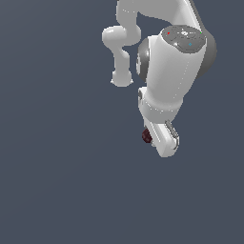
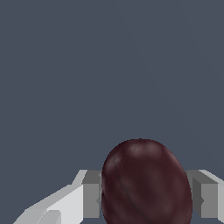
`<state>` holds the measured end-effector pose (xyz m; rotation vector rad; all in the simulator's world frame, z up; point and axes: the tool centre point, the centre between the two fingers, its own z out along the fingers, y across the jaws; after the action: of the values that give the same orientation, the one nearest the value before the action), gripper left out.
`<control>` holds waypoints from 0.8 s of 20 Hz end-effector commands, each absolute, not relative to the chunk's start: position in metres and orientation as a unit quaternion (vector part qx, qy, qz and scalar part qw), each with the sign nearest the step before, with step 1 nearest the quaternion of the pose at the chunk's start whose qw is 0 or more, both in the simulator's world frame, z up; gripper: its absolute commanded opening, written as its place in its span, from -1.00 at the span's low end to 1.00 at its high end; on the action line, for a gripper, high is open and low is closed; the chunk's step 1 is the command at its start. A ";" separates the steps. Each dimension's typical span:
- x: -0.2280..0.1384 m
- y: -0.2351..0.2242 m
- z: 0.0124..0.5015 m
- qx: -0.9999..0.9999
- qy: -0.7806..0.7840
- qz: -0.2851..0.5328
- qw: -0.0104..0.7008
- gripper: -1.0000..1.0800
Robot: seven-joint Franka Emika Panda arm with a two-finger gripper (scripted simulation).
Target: Pick up the object and move it to a goal position.
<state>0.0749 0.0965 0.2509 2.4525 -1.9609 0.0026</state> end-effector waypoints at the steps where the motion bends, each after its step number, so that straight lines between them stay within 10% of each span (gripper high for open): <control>1: 0.080 0.113 0.271 0.781 -0.625 0.001 0.001 -1.00; 16: 0.101 0.176 0.344 0.781 -0.624 0.000 0.000 -1.00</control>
<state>0.0994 0.1720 0.3382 2.4539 -1.9599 0.0006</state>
